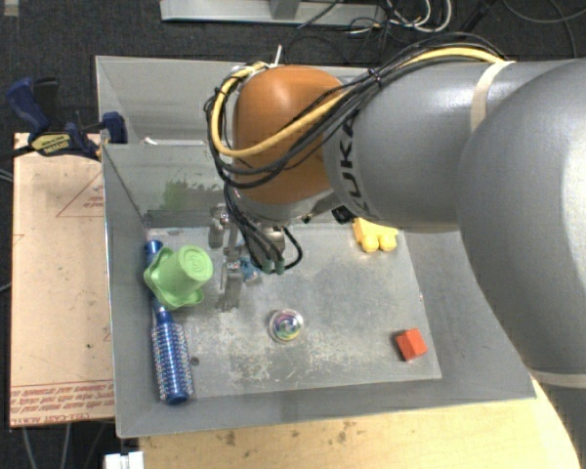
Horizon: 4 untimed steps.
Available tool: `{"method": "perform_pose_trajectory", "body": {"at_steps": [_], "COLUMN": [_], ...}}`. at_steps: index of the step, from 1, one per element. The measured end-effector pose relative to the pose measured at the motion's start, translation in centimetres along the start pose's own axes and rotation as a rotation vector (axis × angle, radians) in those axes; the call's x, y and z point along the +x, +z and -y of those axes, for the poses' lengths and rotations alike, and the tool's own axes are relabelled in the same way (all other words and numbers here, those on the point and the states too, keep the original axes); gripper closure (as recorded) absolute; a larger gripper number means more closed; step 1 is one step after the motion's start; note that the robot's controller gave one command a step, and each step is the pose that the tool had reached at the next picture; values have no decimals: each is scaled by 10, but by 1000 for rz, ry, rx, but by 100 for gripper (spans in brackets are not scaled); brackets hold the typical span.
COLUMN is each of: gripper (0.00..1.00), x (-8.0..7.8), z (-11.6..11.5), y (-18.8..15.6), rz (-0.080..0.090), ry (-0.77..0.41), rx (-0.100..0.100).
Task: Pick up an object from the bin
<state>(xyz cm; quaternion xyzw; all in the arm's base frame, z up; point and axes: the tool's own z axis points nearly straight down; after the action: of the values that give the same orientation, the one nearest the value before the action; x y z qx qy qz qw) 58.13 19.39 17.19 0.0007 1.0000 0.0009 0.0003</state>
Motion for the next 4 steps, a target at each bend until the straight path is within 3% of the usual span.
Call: {"method": "perform_pose_trajectory", "body": {"at_steps": [1,2,3,4], "gripper": [0,100,100,100], "x": [-32,-36,-22,-5], "z": [-23,-19,-41,-41], "y": [95,88,-84,-3], "rz": [-4,7,11,-5], "ry": [79,82,59,-106], "rx": [1,6,-3,2]}}
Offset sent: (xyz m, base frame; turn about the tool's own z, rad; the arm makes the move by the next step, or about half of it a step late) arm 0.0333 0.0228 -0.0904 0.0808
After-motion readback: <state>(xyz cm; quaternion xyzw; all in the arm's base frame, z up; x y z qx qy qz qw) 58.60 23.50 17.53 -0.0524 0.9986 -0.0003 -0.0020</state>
